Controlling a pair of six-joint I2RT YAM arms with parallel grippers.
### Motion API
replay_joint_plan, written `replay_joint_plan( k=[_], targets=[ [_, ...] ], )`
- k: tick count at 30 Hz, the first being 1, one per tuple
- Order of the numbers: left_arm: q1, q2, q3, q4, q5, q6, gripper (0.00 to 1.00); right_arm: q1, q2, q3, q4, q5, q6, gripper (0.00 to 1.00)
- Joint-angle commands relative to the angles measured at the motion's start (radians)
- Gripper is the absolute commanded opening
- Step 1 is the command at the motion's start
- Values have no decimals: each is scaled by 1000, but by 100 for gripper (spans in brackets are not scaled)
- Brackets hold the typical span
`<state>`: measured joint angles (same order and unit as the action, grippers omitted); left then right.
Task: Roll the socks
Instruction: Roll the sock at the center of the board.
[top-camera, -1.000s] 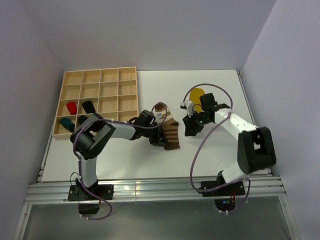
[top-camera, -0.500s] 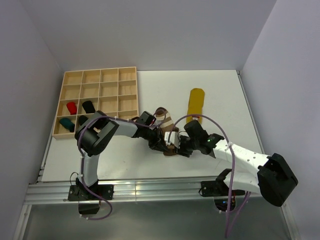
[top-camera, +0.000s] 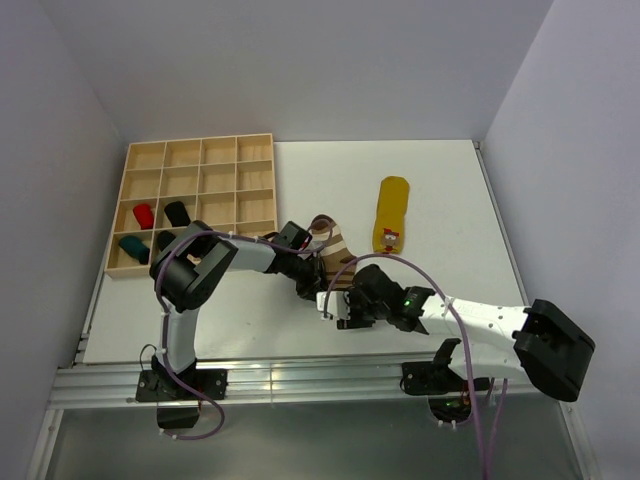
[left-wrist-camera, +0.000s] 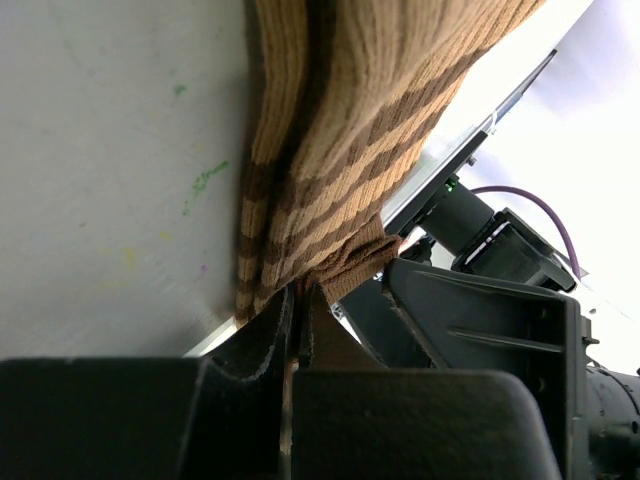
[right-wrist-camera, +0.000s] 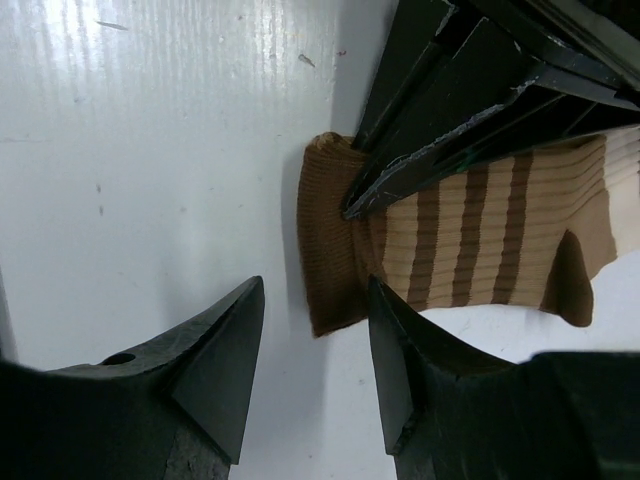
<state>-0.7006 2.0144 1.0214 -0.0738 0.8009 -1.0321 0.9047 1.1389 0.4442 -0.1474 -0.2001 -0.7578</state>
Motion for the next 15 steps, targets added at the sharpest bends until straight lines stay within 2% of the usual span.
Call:
replay_joint_plan(
  k=[1,11,15],
  targets=[
    [6,52,-23,-107,-88,47,0,26,21,-21,97,69,-9,53],
    [4,70,12,-156,-81,98,0,43,87,-35,193,145,-8,51],
    [4,70,20,-156,-74,109,0,45,116,-6,161,142,9,43]
  ],
)
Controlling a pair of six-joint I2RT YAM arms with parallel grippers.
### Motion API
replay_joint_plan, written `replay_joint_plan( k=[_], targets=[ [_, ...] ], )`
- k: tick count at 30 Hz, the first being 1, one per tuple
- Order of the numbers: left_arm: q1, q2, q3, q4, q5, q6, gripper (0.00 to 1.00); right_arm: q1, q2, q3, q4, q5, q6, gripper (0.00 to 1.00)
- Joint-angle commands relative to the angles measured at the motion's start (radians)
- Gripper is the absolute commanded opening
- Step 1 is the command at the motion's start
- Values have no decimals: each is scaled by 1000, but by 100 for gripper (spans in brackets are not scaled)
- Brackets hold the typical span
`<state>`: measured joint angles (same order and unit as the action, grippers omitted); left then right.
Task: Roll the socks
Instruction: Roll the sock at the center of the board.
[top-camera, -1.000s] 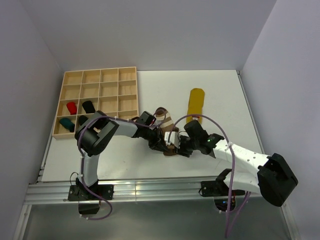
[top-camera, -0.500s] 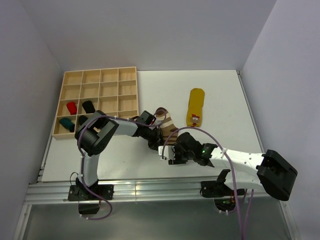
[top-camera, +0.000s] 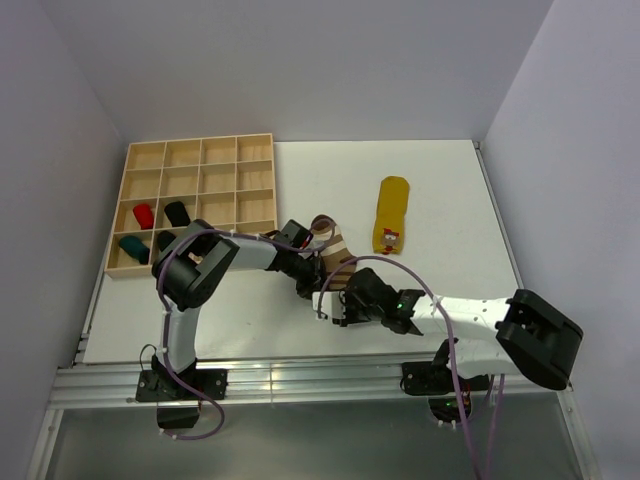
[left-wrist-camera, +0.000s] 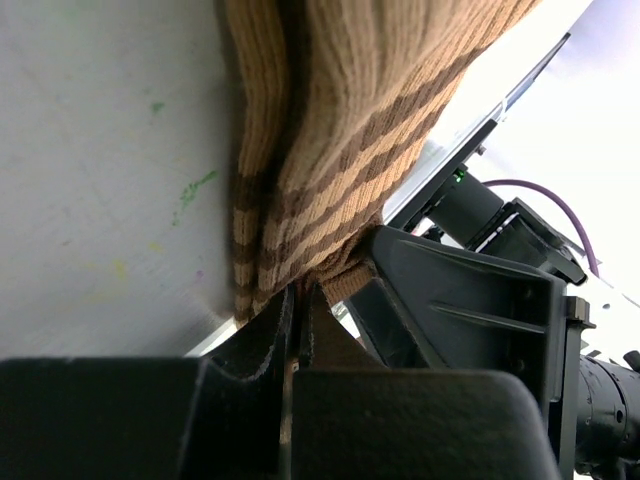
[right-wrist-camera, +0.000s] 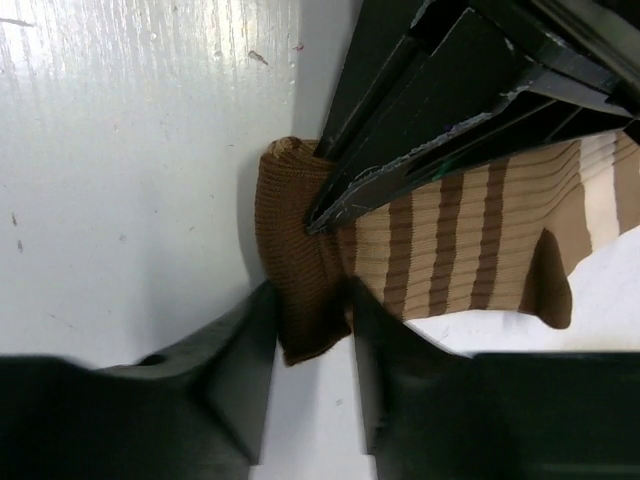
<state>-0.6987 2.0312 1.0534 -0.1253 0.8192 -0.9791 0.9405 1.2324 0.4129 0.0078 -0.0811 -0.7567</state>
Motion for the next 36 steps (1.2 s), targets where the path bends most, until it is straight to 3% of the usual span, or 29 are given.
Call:
replay_joint_plan(
  k=[1,3,5,6,12,19,25,28,30,34,36],
  targets=[
    [2,52,-13,-106,-92,56,0,7,35,33,0,21,13,36],
    [2,49,-12,-103,-92,59,3,4,42,52,-41,-3,25,28],
    [4,37,-16,-97,-104,57,7,-6,42,81,-107,-44,36,27],
    [4,31,-18,-94,-112,50,13,-15,42,95,-138,-104,39,26],
    [15,-63,-55,2,-207,-15,31,-187,104,245,-402,-354,7,24],
    [24,-198,-107,102,-379,-70,34,-344,315,447,-728,-633,-88,24],
    [19,-331,-220,202,-570,-70,29,-440,510,622,-961,-736,-167,25],
    [5,-431,-279,275,-662,-43,31,-486,588,711,-1054,-776,-190,25],
    [-7,-485,-337,318,-768,-9,33,-506,668,770,-1092,-790,-196,25],
    [-93,-585,-385,423,-862,100,36,-537,788,855,-1178,-802,-178,25],
    [-136,-580,-374,495,-859,227,38,-540,844,908,-1210,-793,-152,25]
  ],
)
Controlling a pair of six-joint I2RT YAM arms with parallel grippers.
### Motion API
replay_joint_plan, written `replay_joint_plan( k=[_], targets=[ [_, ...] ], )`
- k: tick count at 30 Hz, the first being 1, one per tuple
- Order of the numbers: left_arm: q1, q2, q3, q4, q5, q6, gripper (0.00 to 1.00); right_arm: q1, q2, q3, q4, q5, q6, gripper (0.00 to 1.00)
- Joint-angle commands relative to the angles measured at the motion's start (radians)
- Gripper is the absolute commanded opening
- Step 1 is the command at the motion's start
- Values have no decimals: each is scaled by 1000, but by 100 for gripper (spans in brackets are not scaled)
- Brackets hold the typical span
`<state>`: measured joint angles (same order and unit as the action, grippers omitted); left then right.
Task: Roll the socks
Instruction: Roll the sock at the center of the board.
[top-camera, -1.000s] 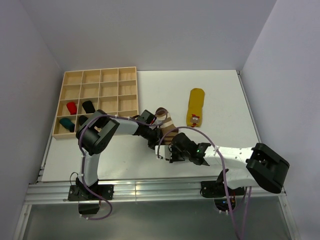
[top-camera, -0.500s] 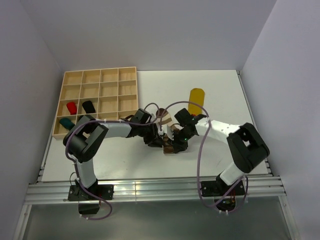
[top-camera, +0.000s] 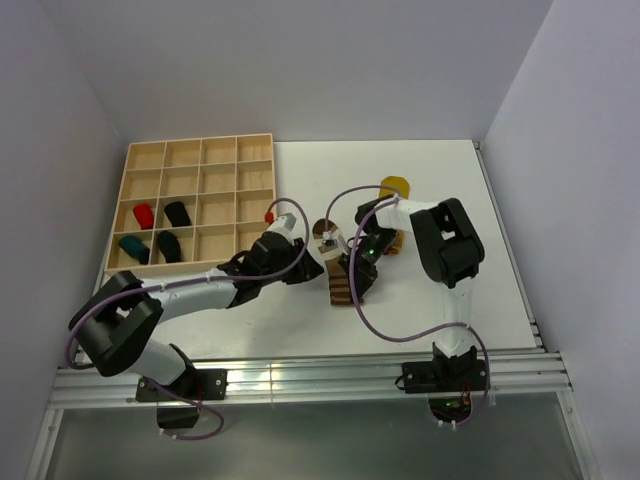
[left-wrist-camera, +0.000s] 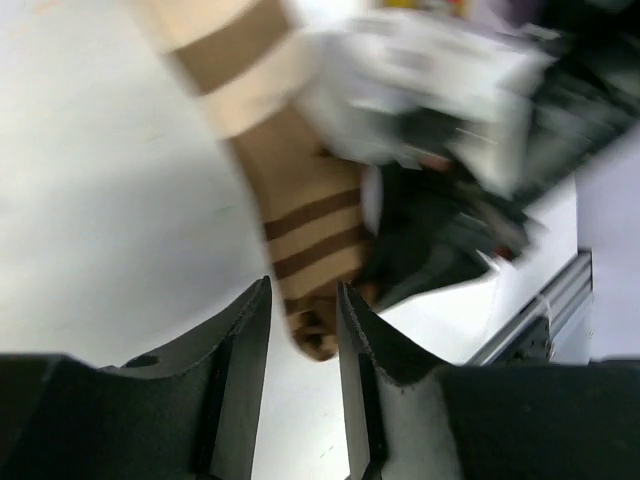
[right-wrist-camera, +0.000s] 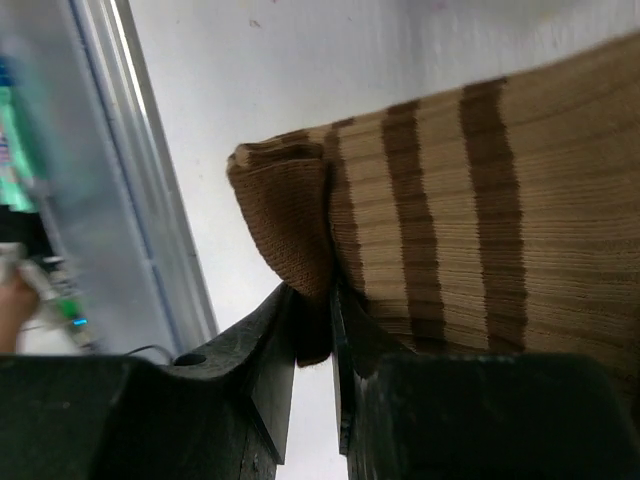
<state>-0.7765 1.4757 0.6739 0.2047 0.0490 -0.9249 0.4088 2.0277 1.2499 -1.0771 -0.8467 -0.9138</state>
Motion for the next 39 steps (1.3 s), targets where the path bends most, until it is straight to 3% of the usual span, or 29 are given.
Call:
replay_joint_plan(
  k=[1,13,18,39],
  targets=[
    [-66,-17,9,165,-69,173,38,-10,64,78,-132,-25,6,25],
    [-138,150,30,401,170,382,43,-16,141,137,-136,11,133,25],
    [-147,212,26,430,204,396,47,-19,169,149,-147,20,147,25],
    [-156,281,-66,473,218,370,46,-38,189,174,-135,26,188,25]
  ],
)
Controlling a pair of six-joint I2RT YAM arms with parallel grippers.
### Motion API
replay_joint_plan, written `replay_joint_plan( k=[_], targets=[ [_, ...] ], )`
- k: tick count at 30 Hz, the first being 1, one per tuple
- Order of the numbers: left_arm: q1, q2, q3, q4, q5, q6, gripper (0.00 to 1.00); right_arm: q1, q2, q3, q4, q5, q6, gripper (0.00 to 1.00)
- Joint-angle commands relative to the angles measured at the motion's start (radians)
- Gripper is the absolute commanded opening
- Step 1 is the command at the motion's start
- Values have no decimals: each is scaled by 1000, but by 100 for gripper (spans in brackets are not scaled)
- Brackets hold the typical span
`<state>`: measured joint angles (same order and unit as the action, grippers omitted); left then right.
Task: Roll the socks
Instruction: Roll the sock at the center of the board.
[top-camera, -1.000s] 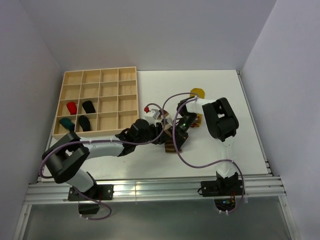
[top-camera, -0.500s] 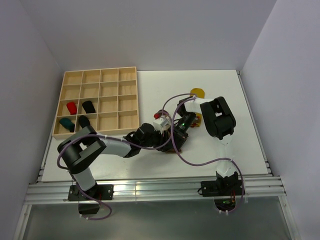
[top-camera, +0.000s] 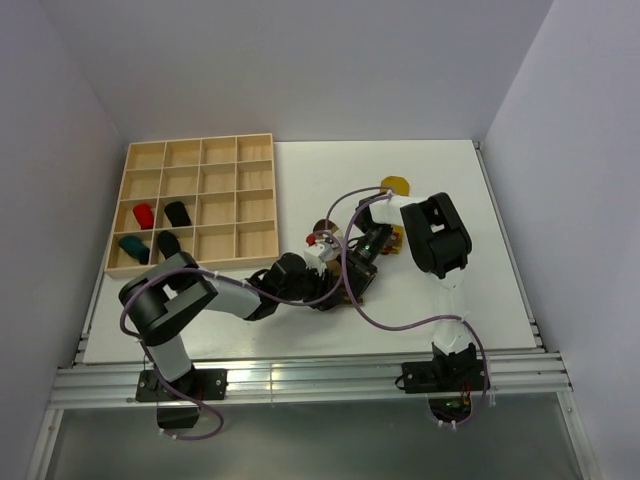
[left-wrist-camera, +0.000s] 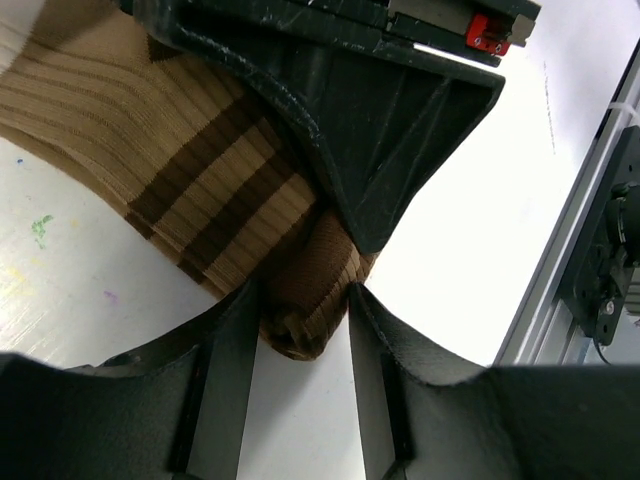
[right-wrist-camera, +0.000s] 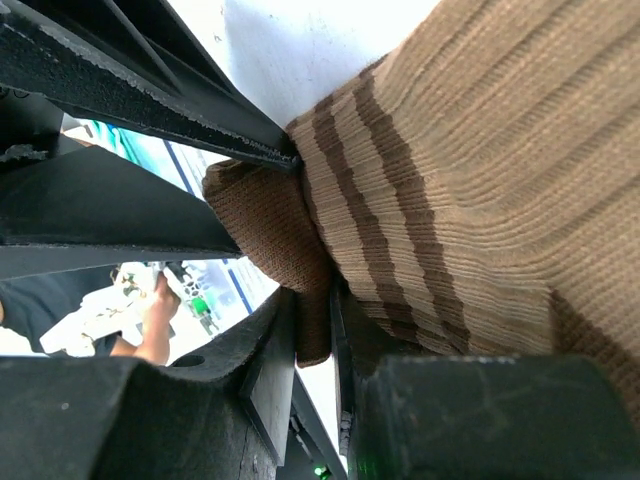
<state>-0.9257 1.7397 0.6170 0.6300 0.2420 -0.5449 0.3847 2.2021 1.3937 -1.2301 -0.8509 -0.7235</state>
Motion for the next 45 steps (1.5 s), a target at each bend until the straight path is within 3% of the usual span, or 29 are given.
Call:
replay_joint_plan(
  k=[1,11,14,18,23,29,45],
  targets=[
    [-7,20,-11,54,28,-19,46,-12,13,30,20,32,1,25],
    [-7,49,12,68,72,-115,28,-15,-1,18,52,53,26,25],
    [-7,8,-16,91,27,-113,47,-13,-1,16,55,59,33,25],
    [-5,-51,-27,53,-75,-52,54,-13,-1,13,60,65,33,25],
    [-7,-81,26,-15,-130,6,53,-13,2,8,61,69,32,25],
    [-5,-39,81,-21,-64,65,52,-13,5,14,54,69,27,25],
    [-5,63,33,96,65,-16,48,-13,7,19,47,56,35,24]
  ],
)
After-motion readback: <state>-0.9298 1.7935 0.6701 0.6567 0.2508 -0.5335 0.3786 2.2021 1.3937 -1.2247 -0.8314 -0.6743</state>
